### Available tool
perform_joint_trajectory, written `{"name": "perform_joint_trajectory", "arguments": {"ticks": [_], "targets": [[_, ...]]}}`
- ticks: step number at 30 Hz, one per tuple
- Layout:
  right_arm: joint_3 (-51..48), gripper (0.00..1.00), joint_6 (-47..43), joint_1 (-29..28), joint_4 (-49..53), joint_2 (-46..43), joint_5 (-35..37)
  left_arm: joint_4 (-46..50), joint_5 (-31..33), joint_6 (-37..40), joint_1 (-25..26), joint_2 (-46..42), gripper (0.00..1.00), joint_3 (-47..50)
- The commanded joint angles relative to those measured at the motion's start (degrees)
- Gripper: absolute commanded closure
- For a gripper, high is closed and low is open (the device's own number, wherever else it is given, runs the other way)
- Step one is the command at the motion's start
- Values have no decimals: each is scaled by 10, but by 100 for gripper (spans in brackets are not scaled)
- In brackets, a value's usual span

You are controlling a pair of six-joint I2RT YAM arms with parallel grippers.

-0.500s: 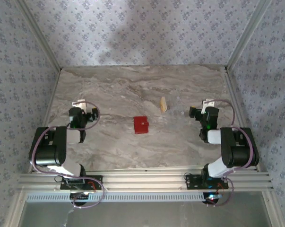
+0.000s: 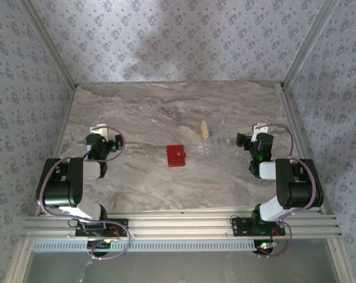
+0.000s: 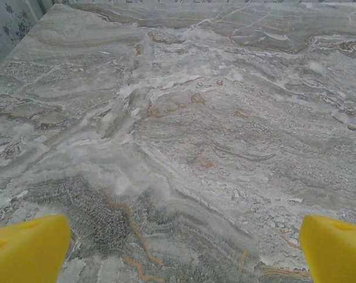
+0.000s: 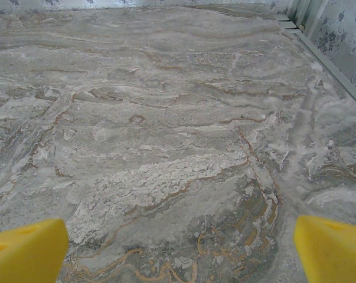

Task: Put the credit cards into the card holder
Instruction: Open the button on the card holder.

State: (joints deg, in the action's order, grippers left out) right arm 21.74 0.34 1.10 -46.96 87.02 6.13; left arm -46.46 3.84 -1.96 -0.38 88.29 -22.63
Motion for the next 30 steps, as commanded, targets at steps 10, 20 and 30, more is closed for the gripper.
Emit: {"name": "perform_joint_trajectory", "arguments": {"ticks": [10,20,30], "targets": [[2,0,-7,4,-8,3,-7,-3,-29,1,-13,-3,0,-11],[21,0,17,5,68,-51,54,85,42,-6,2,-49,0,-43],[78,0,240,17,302,-297,6,560,-8,-288,11,-75,0,-329]]}}
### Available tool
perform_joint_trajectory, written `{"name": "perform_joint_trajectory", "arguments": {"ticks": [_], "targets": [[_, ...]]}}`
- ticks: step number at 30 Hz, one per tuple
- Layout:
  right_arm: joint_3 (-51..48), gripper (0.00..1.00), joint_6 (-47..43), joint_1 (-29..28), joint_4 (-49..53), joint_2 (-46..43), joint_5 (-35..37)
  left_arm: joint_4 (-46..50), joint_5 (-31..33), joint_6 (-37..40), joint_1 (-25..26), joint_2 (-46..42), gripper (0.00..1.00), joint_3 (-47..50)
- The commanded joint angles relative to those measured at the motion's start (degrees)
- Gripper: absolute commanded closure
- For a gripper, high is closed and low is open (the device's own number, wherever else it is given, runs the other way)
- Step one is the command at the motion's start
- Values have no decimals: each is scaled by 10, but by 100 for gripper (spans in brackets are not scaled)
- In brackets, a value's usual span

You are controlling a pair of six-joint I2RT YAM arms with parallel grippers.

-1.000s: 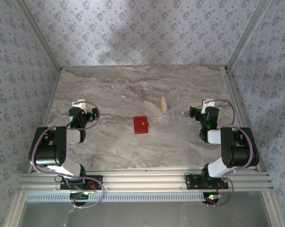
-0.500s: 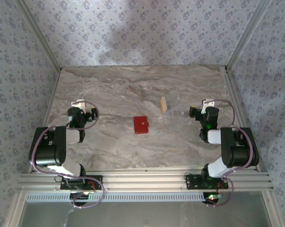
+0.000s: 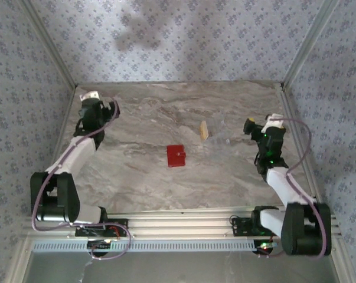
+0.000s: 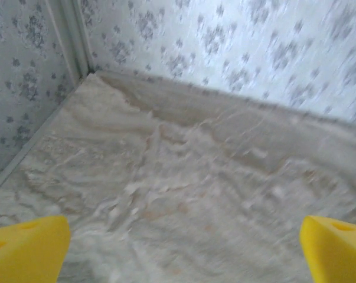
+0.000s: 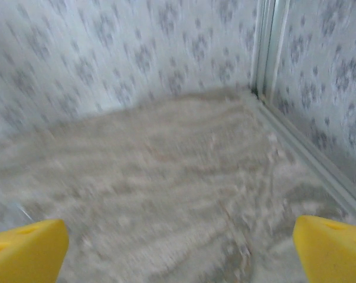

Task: Put the credit cards into the card holder
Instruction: Open the button on the card holder.

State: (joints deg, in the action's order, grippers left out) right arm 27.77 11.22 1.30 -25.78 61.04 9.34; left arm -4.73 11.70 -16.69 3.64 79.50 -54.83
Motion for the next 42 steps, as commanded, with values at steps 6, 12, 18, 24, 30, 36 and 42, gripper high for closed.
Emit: {"name": "perform_joint_trajectory", "arguments": {"ticks": [6,12,18,24,30,36,42], "targets": [[107,0,149,1,260,-113,-40,144,-272,-164,-19,64,0,-31],[202,4,101,-167,408,-61,85,166,-293,-162,95,56,22,-36],[276,39,109,-329,446,67,87,118,-384,-210,154,85,65,-19],[335,56,133,-410,430,225,54,47,-467,-252,171,160,81,-25],[360,50,153,-414,399,320,-59,29,-490,-258,183,210,83,-40],[393,57,153,-427,412,384,-87,17,-504,-255,195,257,83,-53],[431,60,150,-437,443,421,-82,29,-487,-246,205,289,84,-50]]}}
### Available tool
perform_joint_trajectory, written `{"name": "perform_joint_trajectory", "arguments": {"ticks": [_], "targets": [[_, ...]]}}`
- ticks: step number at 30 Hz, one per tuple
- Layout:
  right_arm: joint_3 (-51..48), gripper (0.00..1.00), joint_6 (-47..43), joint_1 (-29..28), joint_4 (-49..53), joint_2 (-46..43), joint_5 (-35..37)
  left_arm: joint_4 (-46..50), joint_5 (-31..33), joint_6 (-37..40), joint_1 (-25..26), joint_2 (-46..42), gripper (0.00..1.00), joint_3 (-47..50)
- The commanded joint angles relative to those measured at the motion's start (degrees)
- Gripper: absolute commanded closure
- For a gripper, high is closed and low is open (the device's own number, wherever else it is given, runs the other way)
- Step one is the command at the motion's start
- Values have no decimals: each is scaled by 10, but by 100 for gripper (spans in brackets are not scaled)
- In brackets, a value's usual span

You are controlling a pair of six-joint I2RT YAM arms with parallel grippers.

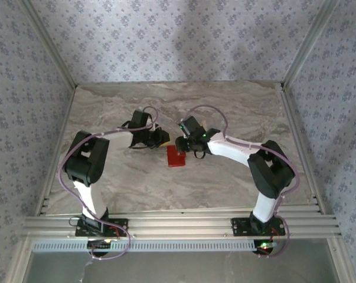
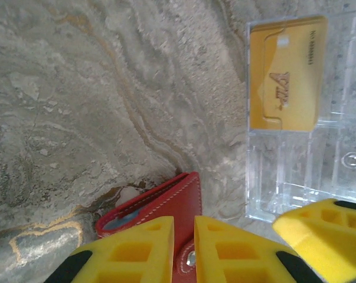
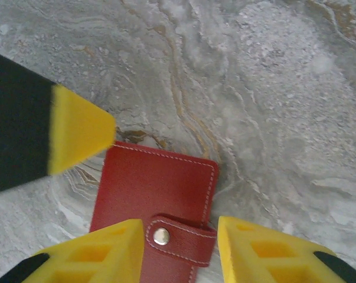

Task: Put the credit cards into the card holder
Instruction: Open the button on the card holder.

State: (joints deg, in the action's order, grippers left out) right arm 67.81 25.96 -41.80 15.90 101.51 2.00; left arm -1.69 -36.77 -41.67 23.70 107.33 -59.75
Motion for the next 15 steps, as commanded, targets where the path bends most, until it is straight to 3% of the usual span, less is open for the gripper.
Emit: {"name": "perform_joint_trajectory", "arguments": {"ticks": [1,15], "targets": [[35,60,1,-8,31,21,-7,1,0,8,6,15,84,3],[64,58,2,-32,95,72,31,22,57,12,16,47,91,35]]}}
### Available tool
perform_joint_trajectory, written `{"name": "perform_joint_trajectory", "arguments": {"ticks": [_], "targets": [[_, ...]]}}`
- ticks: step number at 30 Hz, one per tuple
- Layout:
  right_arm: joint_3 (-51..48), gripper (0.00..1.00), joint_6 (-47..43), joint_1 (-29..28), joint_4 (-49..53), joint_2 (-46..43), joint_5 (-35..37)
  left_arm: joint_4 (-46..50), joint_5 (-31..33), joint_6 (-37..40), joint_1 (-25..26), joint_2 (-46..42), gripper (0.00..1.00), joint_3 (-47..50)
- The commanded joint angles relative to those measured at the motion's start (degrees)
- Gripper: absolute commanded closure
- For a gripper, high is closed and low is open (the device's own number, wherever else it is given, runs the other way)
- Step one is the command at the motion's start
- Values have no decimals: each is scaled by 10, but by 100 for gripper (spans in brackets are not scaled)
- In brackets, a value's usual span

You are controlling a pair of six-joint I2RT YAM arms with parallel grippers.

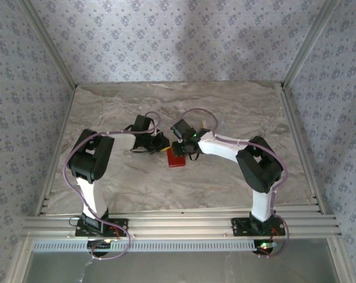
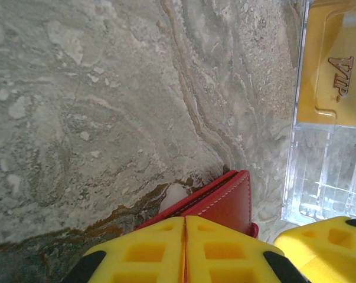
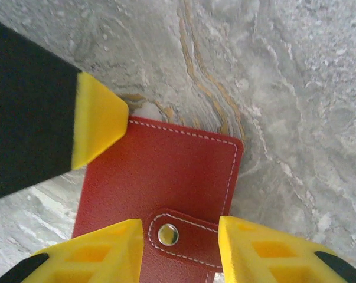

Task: Put the credit cards into the card holder
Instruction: Open the button on the card holder.

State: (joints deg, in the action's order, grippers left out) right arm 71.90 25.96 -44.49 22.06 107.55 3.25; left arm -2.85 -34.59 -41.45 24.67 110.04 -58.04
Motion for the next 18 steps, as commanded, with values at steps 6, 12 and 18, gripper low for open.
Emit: {"name": "perform_joint_trajectory", "arguments": {"ticks": [6,12,18], "targets": [[28,53,4,-14,40,30,29,35,40,7,9,29,93,18],[29,46,11,-20,35,52,26,43,51,5,12,31,94,19],[27,47,15,-39,57,71,91,41,51,-1,11,30,94,26]]}}
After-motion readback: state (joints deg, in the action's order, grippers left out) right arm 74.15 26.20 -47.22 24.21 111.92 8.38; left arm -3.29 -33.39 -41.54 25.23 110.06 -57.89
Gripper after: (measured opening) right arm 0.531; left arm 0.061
